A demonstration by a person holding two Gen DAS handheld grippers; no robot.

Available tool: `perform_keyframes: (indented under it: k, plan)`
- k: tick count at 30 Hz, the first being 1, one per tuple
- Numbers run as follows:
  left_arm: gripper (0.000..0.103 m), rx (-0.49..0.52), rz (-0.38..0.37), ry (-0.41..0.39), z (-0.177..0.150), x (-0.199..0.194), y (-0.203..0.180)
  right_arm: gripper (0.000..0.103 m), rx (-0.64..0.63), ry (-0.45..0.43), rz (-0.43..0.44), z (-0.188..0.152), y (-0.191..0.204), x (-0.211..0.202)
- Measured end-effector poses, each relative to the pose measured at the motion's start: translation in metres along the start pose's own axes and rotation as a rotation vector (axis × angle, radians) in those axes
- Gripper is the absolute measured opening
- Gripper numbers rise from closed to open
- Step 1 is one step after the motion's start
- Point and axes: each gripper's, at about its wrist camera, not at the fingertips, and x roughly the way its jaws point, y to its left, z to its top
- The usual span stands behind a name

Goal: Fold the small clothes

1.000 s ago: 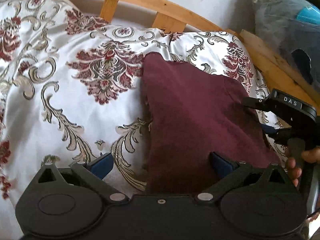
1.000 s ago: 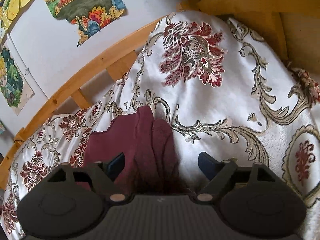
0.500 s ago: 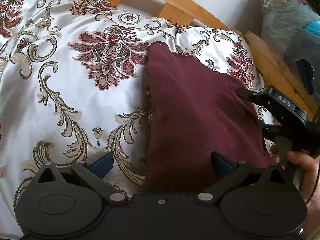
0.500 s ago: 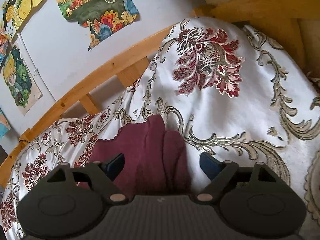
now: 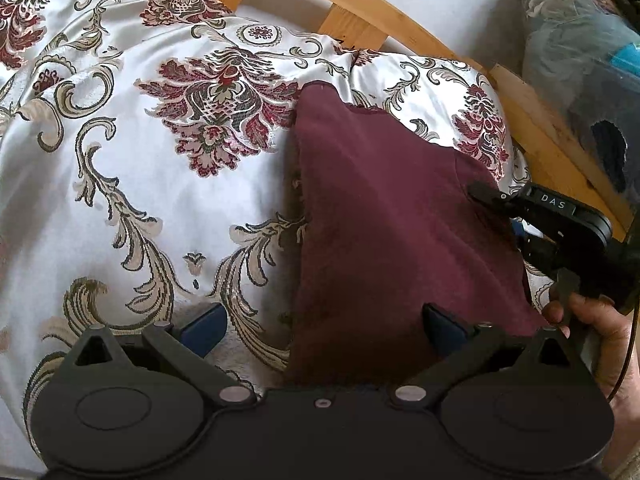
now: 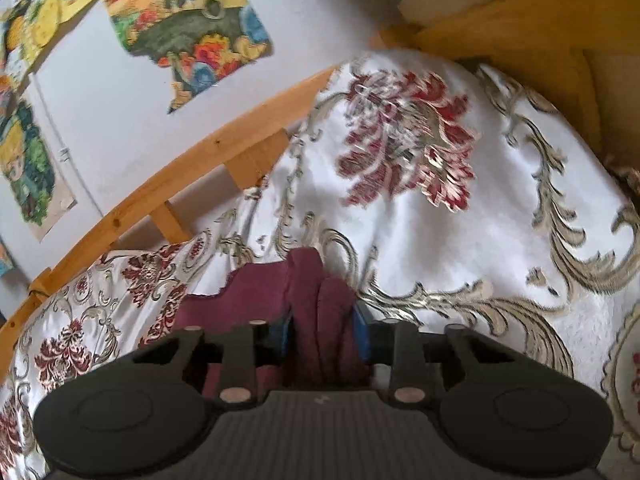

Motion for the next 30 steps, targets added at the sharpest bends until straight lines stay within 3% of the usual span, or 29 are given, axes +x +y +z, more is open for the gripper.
perform_keyframes:
  k: [8, 10, 14, 16, 21, 23, 28, 30]
  plan:
    - [0.102, 0.001, 0.001, -0.001, 0.000, 0.000, 0.000, 0.024, -0.307, -0.038, -0.004, -0.006, 0.048, -0.003]
    - [0.102, 0.003, 0.002, -0.001, -0.001, 0.000, 0.000, 0.024, -0.336, -0.033, -0.019, -0.008, 0.054, -0.002]
    - [0.102, 0.003, 0.002, -0.002, -0.001, 0.000, 0.000, 0.024, -0.293, -0.022, -0.051, -0.006, 0.046, 0.000]
    - [0.102, 0.004, 0.001, 0.000, -0.001, 0.000, -0.001, 0.029, -0.252, -0.004, -0.055, -0.003, 0.037, 0.000]
    - [0.102, -0.002, -0.011, -0.006, -0.002, -0.002, 0.001, 0.055, -0.119, 0.054, -0.020, 0.001, 0.014, 0.004]
    - [0.102, 0.001, -0.015, -0.005, -0.001, -0.002, 0.001, 0.059, -0.054, 0.080, -0.002, 0.001, 0.005, 0.008]
    - [0.102, 0.006, -0.033, 0.009, 0.000, 0.000, 0.004, 0.056, 0.058, 0.121, 0.033, -0.003, -0.010, 0.018]
    - [0.102, 0.006, -0.033, 0.009, 0.000, 0.000, 0.004, 0.035, 0.042, 0.123, 0.039, -0.003, -0.007, 0.019]
